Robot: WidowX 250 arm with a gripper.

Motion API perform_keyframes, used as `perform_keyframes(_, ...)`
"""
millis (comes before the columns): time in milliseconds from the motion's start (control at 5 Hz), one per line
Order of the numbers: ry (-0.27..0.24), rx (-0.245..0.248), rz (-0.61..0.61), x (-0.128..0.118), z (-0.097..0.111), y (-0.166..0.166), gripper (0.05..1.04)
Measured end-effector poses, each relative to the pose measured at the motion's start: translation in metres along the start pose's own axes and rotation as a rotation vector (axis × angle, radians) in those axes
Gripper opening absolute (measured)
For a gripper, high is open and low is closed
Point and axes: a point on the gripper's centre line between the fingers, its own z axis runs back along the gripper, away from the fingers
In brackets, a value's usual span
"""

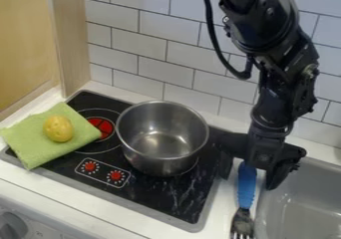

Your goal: Put the yellow object in the silver pot

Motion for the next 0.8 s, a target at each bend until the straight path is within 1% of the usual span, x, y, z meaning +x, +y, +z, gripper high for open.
perform_keyframes(200, -0.007, -0.001, 0.001, 0.003, -0.003, 0.000, 0.999)
perform_keyframes(400, 0.012, 0.002, 0.017, 0.002, -0.004, -0.001, 0.999)
perform_keyframes(600, 0.097, 0.055, 0.010, -0.008, 0.021, 0.001, 0.999)
perform_keyframes(800, 0.156, 0.065, 0.009, -0.015, 0.049, 0.001, 0.999)
